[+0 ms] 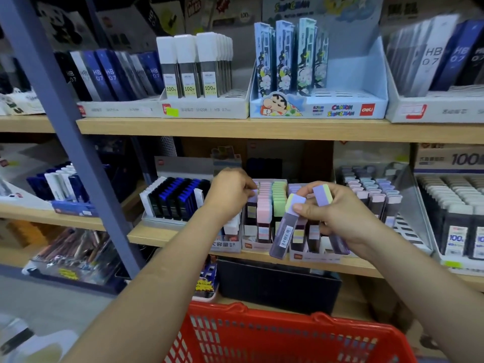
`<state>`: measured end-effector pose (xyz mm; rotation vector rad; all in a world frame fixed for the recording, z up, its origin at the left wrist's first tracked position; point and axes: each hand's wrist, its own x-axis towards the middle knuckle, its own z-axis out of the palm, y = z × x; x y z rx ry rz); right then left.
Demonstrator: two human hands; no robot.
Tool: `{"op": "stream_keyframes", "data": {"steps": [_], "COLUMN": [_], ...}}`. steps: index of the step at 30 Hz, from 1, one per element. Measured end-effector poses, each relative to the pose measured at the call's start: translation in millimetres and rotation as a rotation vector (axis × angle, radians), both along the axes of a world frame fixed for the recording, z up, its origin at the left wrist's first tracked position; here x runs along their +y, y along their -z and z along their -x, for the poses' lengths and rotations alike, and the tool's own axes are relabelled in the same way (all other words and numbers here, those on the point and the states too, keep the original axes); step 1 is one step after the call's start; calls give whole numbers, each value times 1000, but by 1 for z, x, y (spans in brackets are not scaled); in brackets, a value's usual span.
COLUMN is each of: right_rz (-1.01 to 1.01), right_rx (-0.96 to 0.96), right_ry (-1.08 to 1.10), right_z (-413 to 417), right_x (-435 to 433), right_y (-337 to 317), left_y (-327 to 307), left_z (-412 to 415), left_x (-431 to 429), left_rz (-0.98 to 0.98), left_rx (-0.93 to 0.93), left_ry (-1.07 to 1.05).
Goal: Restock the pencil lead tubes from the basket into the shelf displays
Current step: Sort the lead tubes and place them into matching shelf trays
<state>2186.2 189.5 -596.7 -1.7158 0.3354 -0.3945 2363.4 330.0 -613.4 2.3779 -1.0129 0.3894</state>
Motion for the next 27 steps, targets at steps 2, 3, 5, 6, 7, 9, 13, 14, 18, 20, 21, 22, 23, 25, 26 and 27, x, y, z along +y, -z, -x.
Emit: {"op": "stream_keyframes", "data": {"steps": [2,3,5,6,7,9,13,14,18,20,21,22,23,25,26,27], "right_rz": [-13,-26,-52,-62,-70,-87,-155,-201,-391,-413,-406,-395,-395,-430,-457,-498], "right_rx": [-6,-9,-12,-14,-16,-19,-31,-37,-39,-29,-25,-13,6,36,42,38], "right_ry": [4,1,-12,-15,-14,-8,-17,-28,-131,-199,-225,-236,-227,-186,-167,-161], "right_z": [-1,-1,0,1,0,0,-3,-3,-2,-1,1,2,1,0,-1,-2], "right_x": [1,1,2,3,3,2,3,3,2,5,7,9,10,8,5,2], "right_y": [0,-1,-2,-3,-3,-4,-7,-8,-10,-10,-11,-11,-11,-12,-13,-14], "left_y": [2,3,6,5,0,-18,-57,-61,-63,-60,-58,-57,-57,-59,-62,-66], "left_z": [0,0,0,0,1,8,41,46,51,51,50,50,49,48,46,43], "left_x": [-1,-1,1,1,1,4,13,15,16,16,15,15,15,18,20,25], "left_rz": [-5,-12,-18,-4,36,173,264,222,184,250,286,317,338,332,320,313], "left_rx": [-66,-77,-84,-80,-57,97,701,801,907,916,916,910,892,834,811,790], "left_ry": [14,5,-21,-25,-22,25,464,566,737,734,723,716,710,680,645,601]}}
